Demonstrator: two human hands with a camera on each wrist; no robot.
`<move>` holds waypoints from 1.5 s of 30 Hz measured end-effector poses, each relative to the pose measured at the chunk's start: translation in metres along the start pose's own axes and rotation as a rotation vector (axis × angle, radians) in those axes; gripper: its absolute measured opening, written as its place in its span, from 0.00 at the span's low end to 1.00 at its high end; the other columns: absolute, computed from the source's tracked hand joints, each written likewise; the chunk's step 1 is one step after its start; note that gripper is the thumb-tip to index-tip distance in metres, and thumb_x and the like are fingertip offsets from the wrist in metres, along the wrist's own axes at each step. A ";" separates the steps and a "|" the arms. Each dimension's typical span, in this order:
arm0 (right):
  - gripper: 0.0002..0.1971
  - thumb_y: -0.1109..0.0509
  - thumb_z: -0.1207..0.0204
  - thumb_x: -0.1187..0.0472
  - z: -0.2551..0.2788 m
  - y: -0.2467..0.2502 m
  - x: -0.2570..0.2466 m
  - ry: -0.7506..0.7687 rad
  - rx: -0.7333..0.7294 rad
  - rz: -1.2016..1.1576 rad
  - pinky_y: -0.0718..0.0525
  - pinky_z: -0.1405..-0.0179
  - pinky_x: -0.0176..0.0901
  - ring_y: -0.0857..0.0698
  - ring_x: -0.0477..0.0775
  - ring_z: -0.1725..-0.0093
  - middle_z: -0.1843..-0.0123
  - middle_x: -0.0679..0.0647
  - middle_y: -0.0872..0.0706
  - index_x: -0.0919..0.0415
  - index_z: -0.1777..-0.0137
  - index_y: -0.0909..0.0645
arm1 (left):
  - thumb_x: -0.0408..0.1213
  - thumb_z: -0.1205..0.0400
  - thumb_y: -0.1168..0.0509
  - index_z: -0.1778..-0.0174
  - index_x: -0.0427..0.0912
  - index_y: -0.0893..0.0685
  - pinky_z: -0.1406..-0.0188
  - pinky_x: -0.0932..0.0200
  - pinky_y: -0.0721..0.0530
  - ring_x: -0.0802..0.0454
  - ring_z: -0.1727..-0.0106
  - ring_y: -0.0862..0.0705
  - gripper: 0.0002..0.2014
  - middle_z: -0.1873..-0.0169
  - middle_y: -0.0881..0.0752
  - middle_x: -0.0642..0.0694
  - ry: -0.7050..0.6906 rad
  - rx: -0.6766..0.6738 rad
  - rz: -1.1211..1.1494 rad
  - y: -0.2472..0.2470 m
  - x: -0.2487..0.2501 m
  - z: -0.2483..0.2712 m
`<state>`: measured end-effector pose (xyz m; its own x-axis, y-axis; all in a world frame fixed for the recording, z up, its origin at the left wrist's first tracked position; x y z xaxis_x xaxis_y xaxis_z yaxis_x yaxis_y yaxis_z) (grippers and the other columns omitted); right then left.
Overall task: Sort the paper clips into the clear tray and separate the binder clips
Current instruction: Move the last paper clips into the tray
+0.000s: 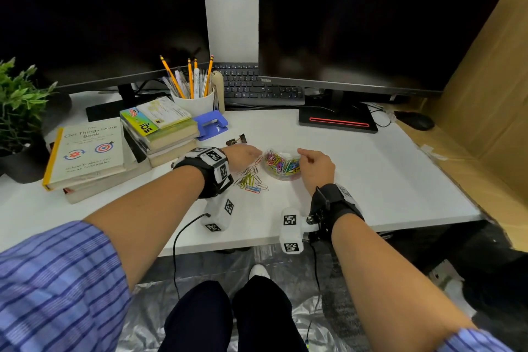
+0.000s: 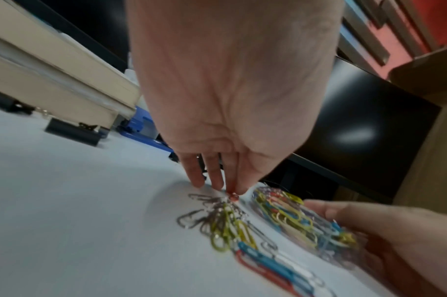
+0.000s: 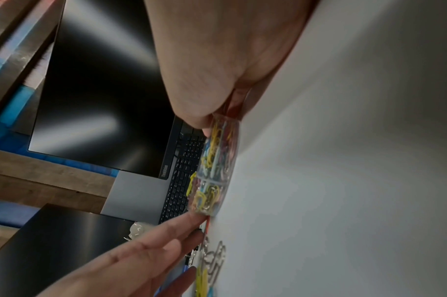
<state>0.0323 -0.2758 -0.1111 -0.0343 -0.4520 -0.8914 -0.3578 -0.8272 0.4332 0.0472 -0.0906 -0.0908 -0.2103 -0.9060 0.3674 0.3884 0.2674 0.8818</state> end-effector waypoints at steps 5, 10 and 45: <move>0.17 0.41 0.18 0.64 0.000 0.001 0.000 0.008 0.024 0.013 0.31 0.48 0.24 0.19 0.56 0.33 0.33 0.58 0.15 0.62 0.36 0.15 | 0.27 0.14 0.50 0.23 0.37 0.30 0.20 0.57 0.40 0.45 0.20 0.34 0.22 0.22 0.32 0.40 -0.085 -0.077 -0.143 -0.011 0.011 0.002; 0.17 0.42 0.18 0.63 0.001 0.001 -0.001 -0.013 0.020 0.012 0.27 0.47 0.28 0.18 0.55 0.35 0.33 0.57 0.15 0.61 0.36 0.15 | 0.40 0.17 0.37 0.25 0.42 0.26 0.24 0.57 0.33 0.48 0.26 0.28 0.23 0.27 0.26 0.44 -0.108 -0.188 -0.230 -0.007 0.010 0.016; 0.18 0.43 0.17 0.60 0.006 0.002 -0.009 -0.042 0.015 -0.009 0.25 0.36 0.39 0.19 0.58 0.33 0.33 0.59 0.15 0.61 0.37 0.15 | 0.32 0.23 0.29 0.53 0.34 0.13 0.37 0.51 0.15 0.42 0.49 0.11 0.06 0.52 0.11 0.36 0.065 0.194 0.015 0.034 0.033 -0.024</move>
<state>0.0264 -0.2711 -0.1035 -0.0702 -0.4298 -0.9002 -0.3723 -0.8259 0.4233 0.0746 -0.1195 -0.0558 -0.1445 -0.9190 0.3667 0.2093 0.3338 0.9191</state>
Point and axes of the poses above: each hand's wrist, its own z-axis away from the middle knuckle, its own y-axis out of the back of the hand, x = y × z, the point moved 10 cm from there along -z, towards the middle knuckle
